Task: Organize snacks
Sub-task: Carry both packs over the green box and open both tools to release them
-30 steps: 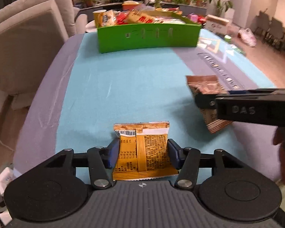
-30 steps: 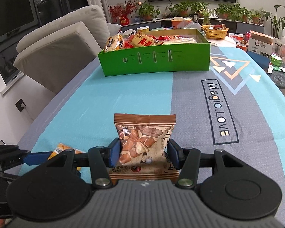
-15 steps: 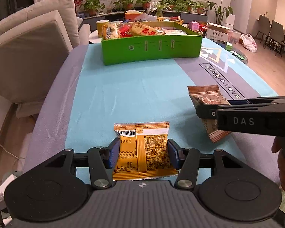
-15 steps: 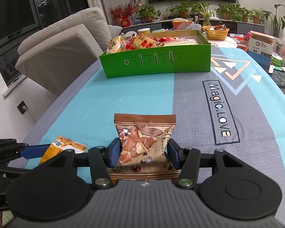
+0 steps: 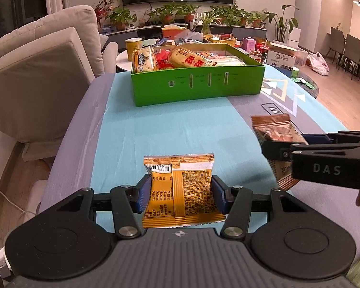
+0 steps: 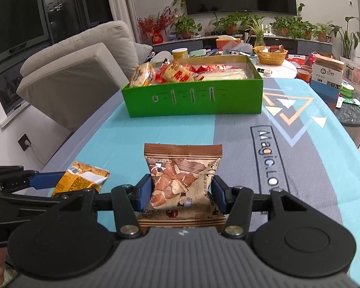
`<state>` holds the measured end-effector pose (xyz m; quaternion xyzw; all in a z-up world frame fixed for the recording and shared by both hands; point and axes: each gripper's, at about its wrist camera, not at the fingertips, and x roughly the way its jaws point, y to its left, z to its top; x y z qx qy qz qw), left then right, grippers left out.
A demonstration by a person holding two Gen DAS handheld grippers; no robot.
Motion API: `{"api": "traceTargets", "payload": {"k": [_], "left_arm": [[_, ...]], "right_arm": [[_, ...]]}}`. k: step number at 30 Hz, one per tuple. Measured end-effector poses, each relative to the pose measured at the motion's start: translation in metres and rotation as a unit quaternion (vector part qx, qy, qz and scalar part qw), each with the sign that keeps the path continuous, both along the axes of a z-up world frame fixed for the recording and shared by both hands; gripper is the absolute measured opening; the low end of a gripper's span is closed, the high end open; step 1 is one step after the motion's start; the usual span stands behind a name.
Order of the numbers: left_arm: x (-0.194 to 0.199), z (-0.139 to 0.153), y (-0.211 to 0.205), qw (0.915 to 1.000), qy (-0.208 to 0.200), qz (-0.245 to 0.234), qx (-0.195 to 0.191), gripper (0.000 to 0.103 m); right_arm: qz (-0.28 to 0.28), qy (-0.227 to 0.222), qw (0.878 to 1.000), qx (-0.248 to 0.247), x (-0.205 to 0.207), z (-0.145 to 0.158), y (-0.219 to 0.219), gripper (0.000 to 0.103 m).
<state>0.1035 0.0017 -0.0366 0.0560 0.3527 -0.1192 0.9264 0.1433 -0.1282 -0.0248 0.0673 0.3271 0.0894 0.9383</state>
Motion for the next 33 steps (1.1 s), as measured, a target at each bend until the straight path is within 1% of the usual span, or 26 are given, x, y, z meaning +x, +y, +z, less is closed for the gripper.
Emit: {"api": "traceTargets", "payload": {"k": [9,16,27,33], "left_arm": [[0.030,0.010,-0.016,0.9999,-0.010,-0.009,0.003,0.049],[0.060,0.024,-0.031,0.9993,-0.034,-0.017,0.003,0.050],[0.123,0.051,-0.056,0.9966,-0.079,-0.024,0.001,0.050],[0.170,0.068,-0.069,0.9961,-0.083,-0.022,-0.023,0.050]], "right_arm": [[-0.001,-0.020,1.000,0.000,0.023,0.013,-0.012,0.058],[-0.014,-0.038,0.999,0.004,0.048,0.023,-0.026,0.058],[-0.034,-0.066,0.997,0.012,0.101,0.043,-0.050,0.058],[-0.047,-0.080,0.995,0.023,0.139,0.054,-0.063,0.058]]}}
